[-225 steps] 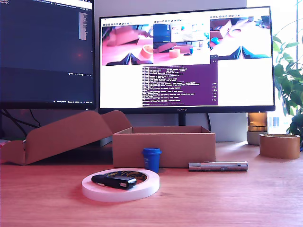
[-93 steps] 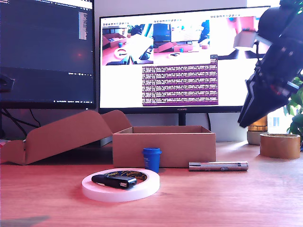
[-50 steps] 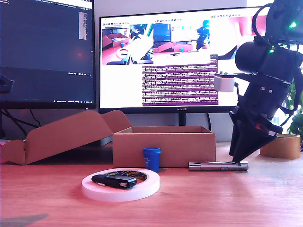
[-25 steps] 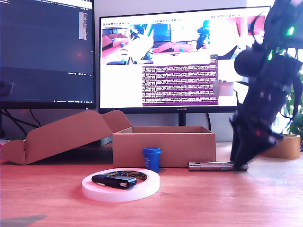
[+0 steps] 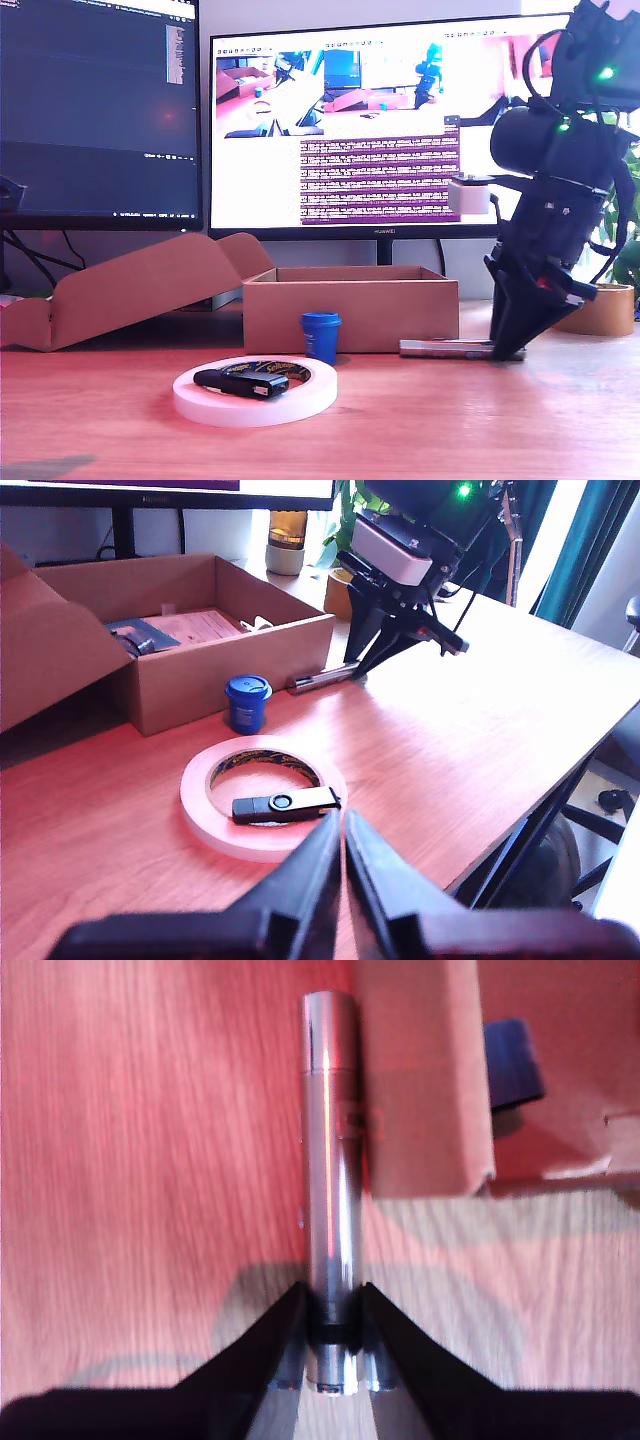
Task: Pick up the laser pointer and place it inside the cardboard box
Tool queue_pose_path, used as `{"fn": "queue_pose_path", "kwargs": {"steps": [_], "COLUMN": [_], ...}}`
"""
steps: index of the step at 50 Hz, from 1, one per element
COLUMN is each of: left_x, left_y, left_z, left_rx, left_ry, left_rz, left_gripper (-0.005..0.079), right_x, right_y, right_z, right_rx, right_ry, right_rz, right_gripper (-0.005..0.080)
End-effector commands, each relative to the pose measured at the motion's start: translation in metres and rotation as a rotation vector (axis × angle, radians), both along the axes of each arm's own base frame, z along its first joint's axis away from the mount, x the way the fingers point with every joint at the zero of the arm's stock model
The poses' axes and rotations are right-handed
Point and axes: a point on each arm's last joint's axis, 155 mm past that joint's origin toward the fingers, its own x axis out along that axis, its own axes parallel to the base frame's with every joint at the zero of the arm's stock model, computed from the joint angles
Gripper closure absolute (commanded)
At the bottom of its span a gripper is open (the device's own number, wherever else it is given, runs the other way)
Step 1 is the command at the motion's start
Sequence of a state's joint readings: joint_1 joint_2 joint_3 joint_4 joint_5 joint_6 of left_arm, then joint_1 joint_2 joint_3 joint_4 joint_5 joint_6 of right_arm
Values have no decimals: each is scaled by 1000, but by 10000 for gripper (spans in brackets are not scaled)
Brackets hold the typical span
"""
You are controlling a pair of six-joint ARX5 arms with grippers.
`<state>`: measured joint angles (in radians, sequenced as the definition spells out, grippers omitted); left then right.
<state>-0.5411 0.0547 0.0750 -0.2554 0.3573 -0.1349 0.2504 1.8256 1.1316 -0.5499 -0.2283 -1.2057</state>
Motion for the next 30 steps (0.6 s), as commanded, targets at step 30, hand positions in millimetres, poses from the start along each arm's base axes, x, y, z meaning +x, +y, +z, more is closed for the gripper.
{"fn": "queue_pose_path", "kwargs": {"steps": [30], "left_x": [2], "left_y": [1], "left_z": [-4], "left_rx": [24], "left_ry": [-21], "left_rz": [2], "left_gripper": [764], "right_x": [-39], "right_y": [44], "right_z": [4], "right_rx": [27], "right_ry": [74], "right_rz": [131], "right_gripper": [761]}}
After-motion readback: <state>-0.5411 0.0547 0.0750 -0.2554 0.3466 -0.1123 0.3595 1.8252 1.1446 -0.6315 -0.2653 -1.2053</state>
